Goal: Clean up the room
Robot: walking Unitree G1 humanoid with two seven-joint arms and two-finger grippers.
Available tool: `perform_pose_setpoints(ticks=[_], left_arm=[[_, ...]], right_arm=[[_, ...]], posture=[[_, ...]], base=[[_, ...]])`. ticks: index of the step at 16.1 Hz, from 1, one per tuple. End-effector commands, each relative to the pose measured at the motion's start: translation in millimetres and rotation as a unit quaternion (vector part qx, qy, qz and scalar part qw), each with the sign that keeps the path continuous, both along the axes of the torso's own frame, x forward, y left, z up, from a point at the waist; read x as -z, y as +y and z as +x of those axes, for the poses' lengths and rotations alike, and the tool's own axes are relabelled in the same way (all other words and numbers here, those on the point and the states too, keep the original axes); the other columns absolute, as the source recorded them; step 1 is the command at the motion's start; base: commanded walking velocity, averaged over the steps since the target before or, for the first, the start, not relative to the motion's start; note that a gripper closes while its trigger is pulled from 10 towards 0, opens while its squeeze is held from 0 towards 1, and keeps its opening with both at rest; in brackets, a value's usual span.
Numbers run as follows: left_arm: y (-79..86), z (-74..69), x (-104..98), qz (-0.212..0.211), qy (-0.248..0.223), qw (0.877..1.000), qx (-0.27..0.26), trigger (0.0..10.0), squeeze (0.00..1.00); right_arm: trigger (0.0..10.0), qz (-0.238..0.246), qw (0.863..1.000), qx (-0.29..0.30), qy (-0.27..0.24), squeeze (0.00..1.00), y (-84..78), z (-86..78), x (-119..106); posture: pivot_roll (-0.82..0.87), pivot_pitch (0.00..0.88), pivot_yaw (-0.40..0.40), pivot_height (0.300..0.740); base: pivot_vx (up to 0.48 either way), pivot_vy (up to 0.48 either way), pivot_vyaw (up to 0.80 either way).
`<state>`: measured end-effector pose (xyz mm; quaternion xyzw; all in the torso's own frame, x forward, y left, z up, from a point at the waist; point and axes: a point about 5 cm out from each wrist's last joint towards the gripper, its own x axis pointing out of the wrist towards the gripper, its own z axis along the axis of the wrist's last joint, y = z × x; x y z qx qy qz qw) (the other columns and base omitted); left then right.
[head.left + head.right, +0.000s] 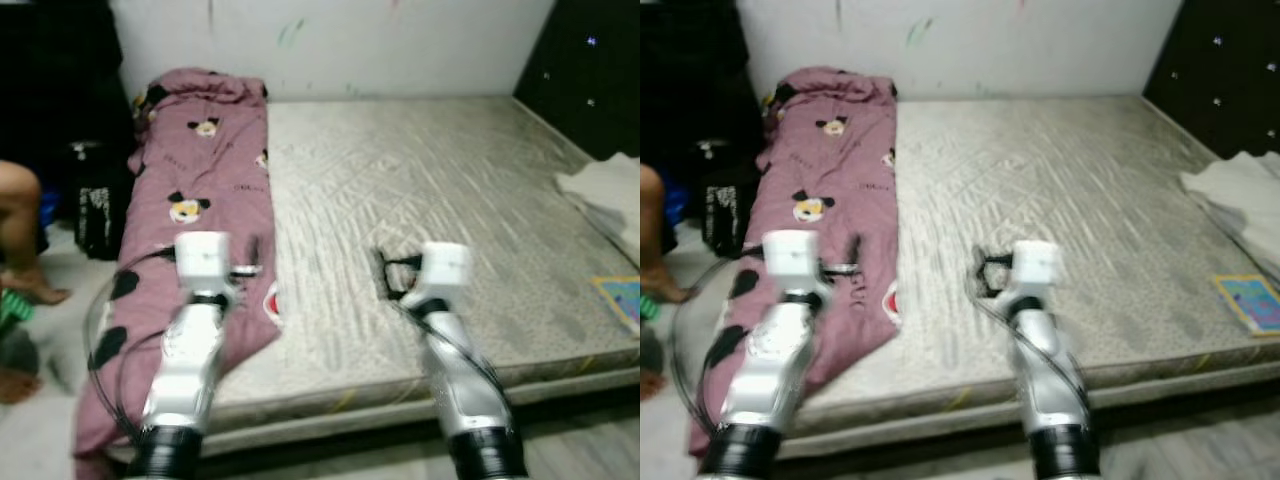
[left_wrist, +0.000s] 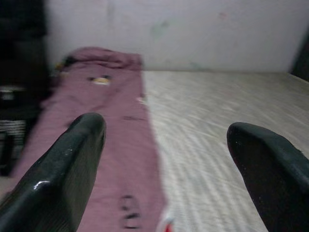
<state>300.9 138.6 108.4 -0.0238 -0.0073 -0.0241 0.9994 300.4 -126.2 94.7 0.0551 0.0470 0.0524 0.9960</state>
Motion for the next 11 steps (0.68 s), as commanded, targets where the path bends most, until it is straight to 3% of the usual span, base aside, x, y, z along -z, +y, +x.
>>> perform_pose_setpoints(ticks=[1,11], left_arm=[[-7.0,-0.5,0.4,-0.008,0.002,1.000,0.007,10.0,0.00],[-6.5,0.9,0.1,-0.012,0.004,1.000,0.006,10.0,0.00]], right_arm=[[10.0,-0.007,1.000,0.010,-0.002,0.00,-7.4,1.3,-2.0],[10.0,-0.005,1.000,0.015,0.003,0.00,-8.8,2.5,-0.9]], posture=[[-0.02,0.000,-0.015,0.740],[-0.02,0.000,-0.015,0.740]], base=[[0.000,0.476,0.80],[0.000,0.478,0.00]])
